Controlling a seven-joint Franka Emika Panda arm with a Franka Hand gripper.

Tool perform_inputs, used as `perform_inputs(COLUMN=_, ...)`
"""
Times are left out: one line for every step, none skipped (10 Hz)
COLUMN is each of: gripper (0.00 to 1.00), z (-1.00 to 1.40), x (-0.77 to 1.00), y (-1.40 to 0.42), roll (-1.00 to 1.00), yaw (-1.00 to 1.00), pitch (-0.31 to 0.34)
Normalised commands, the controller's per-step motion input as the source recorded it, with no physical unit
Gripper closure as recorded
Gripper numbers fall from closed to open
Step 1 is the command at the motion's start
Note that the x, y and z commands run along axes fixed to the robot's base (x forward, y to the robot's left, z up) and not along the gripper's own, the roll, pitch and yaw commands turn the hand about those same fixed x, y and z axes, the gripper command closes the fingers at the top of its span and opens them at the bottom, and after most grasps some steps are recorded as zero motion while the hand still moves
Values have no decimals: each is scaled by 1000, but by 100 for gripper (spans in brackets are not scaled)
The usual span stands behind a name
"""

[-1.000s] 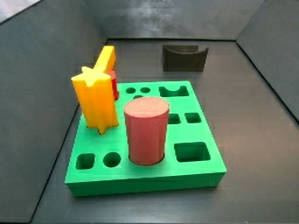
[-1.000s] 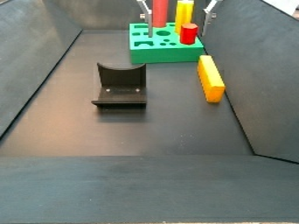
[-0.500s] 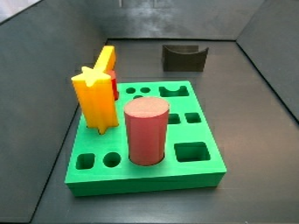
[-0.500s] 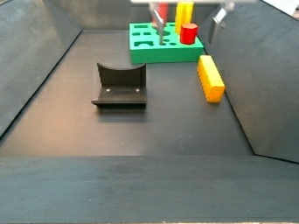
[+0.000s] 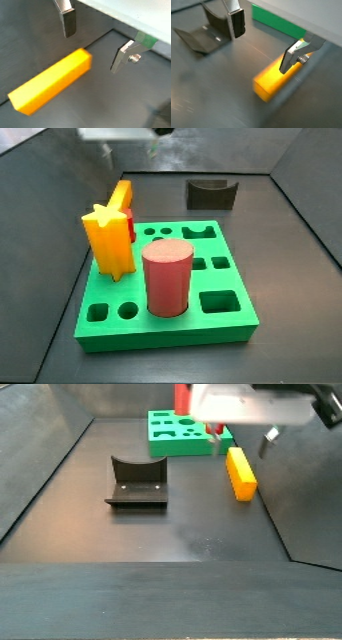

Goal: Pick up the rectangle object. Move up. Place the rectangle object on the fixture. Regrasp the rectangle object. Move to above the board. Insert the rectangle object.
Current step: Pick up the rectangle object.

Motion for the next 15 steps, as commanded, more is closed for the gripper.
perform_inputs(gripper=0, z=-343, x=-677, y=-94, roll=6, yaw=-171, pitch=-241)
perform_inputs(gripper=0, z=-560, x=-243, y=-129, roll=117, yaw=0, pitch=-181)
perform_inputs(gripper=0, z=-869, x=-57, y=-109, roll=153, yaw=23, pitch=-159)
perform_inputs(gripper=0, z=-963, x=146, y=-46, roll=147, yaw=6, pitch=-61)
perform_inputs(gripper=0, z=-869, x=297, y=0, roll=180, yaw=0, pitch=-50)
perform_inputs(gripper=0, z=-843, x=349, y=0, roll=199, yaw=0, pitch=-17)
perform_inputs(gripper=0, z=-851, x=291, y=0, roll=206, yaw=26, pitch=-3)
perform_inputs(gripper=0, z=-914, x=171, y=0, roll=187, yaw=94, pitch=-13)
perform_inputs(gripper=0, z=-974, x=20, y=0, roll=161, yaw=114, pitch=-50)
perform_inputs(gripper=0, z=-957, x=0, y=94, roll=176, yaw=143, pitch=-66)
perform_inputs(gripper=0, z=-960, x=0, y=246, roll=163, yaw=197, pitch=-84)
perform_inputs(gripper=0, z=-1000, x=0, y=349, roll=139, yaw=191, pitch=-69)
perform_inputs(gripper=0, z=-1000, x=57, y=163, roll=100, yaw=131, pitch=-59)
perform_inputs(gripper=0, z=-983, x=0, y=0, roll=121, yaw=31, pitch=-83)
perform_inputs(gripper=0, z=-1000, x=23, y=-209, roll=93, yaw=0, pitch=-104)
